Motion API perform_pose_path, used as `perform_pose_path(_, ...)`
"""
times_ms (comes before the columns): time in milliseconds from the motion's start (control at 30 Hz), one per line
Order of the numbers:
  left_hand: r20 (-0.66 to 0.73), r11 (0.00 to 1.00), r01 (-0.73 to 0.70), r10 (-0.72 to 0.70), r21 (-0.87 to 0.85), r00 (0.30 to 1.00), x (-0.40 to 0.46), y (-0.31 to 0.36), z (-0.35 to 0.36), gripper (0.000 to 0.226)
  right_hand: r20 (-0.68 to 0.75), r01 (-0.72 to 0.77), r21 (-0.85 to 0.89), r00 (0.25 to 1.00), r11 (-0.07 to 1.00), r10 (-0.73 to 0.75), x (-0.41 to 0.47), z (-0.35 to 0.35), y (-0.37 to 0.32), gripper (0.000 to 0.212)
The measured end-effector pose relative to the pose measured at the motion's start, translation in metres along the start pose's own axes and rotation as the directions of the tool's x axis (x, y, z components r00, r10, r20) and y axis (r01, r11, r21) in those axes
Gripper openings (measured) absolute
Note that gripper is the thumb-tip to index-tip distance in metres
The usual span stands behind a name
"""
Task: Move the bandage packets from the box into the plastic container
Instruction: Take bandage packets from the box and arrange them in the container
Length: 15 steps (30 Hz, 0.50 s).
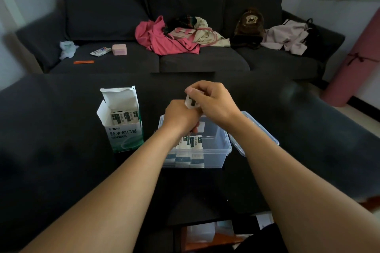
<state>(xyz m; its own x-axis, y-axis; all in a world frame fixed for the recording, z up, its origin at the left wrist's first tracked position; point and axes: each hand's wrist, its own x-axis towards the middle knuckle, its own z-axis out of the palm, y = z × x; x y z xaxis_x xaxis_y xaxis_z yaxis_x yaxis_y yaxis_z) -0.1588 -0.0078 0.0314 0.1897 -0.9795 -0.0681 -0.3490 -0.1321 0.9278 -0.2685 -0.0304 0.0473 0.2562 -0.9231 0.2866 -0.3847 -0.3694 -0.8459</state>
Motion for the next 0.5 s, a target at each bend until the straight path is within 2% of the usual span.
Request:
perform_pose_path(33, 0.039, 0.999, 0.015, -0.013, -0.032, 0.999, 0.001, 0.0, -0.001, 0.02, 0.063, 0.017, -0.016, 0.998, 1.0, -0.016, 0.001, -0.007, 0.001, 0.013)
perform_pose_path(133, 0.121, 0.998, -0.059, 0.062, -0.024, 0.991, 0.0, -0.003, -0.004, 0.003, 0.245, 0.008, -0.063, 0.969, 0.998, 0.008, 0.002, -0.028, 0.001, 0.025)
perform_pose_path(233, 0.084, 0.984, -0.166, 0.16, 0.066, 0.983, 0.005, -0.011, -0.003, 0.032, 0.328, 0.007, -0.099, 0.944, 0.995, 0.026, 0.004, -0.032, -0.002, 0.027)
perform_pose_path(300, 0.046, 0.965, -0.228, 0.224, 0.128, 0.973, 0.005, -0.015, -0.003, 0.042, 0.36, -0.028, -0.085, 0.931, 0.996, 0.057, 0.007, -0.029, -0.002, 0.027)
perform_pose_path(400, 0.021, 0.944, -0.267, 0.269, 0.194, 0.963, 0.007, -0.021, -0.005, 0.043, 0.402, -0.087, -0.036, 0.911, 0.996, 0.094, 0.013, -0.027, -0.002, 0.026)
perform_pose_path(500, 0.044, 0.952, -0.235, 0.231, 0.197, 0.972, 0.007, -0.022, -0.007, 0.039, 0.444, -0.068, -0.078, 0.891, 0.995, 0.096, 0.018, -0.025, -0.003, 0.025)
